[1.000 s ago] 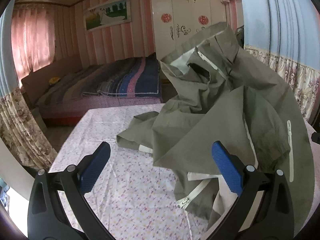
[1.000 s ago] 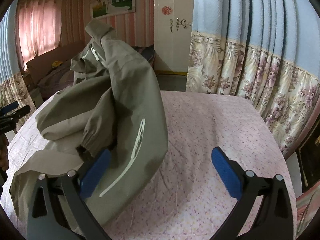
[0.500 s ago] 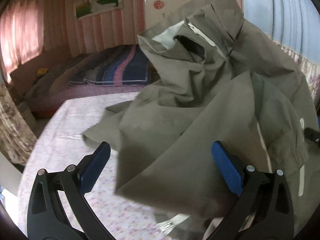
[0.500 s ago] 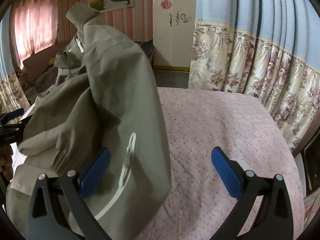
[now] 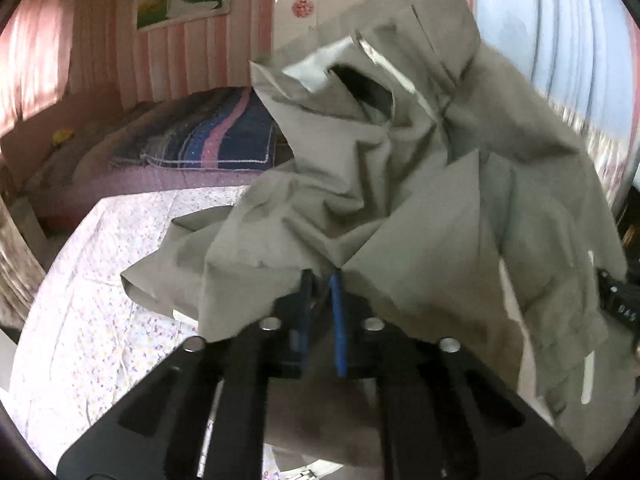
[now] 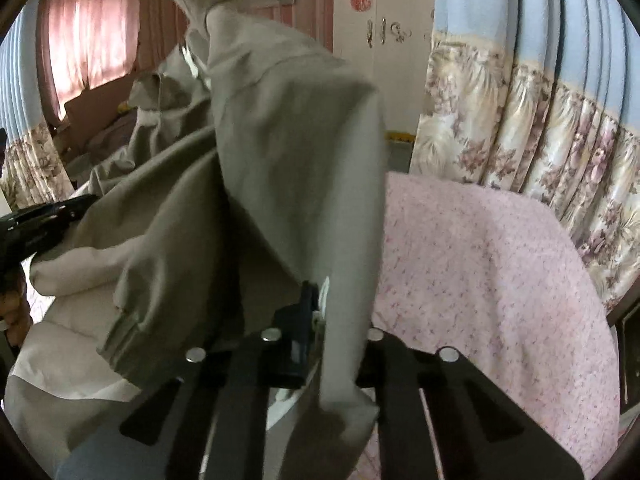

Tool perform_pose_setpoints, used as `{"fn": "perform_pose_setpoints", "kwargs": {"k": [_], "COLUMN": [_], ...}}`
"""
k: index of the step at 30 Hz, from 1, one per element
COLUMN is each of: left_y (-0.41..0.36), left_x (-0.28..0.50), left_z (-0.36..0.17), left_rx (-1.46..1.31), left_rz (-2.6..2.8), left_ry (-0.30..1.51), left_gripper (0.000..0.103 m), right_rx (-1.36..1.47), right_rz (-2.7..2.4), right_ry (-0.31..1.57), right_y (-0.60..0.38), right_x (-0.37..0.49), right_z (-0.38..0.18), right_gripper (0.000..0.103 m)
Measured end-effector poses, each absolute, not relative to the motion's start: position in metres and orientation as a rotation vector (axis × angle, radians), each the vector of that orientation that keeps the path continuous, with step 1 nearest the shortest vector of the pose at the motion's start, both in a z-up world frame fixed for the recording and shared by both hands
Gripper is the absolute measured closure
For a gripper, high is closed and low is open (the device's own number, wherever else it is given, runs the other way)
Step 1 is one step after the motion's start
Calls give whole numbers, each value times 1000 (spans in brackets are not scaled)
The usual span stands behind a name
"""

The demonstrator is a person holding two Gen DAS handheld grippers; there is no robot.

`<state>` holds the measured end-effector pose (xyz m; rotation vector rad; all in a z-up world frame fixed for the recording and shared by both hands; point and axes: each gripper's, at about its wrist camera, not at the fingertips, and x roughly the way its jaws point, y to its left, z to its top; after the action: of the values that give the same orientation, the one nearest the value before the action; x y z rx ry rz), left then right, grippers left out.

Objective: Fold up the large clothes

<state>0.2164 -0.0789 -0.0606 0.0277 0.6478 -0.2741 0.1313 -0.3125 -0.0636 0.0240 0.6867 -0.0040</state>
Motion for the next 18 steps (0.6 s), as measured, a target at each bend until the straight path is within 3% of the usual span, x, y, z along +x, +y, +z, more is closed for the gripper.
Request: {"fn": "perform_pose_setpoints", "kwargs": {"k": [7,18], "left_y": [-60,-14], "left_x": [206,143], "left_z": [-33,56], "left_rx": [109,154], "left_rz": [-225,-66], "left_ry": [580,316], "left_gripper": [102,103], "right_rx": [14,12], "right_rz": [-143,-282], "right_ry": [590,438], "right_y": [-355,-410], "right_x": [108,49], "right_z": [-30,31], "right_gripper": [96,96]}}
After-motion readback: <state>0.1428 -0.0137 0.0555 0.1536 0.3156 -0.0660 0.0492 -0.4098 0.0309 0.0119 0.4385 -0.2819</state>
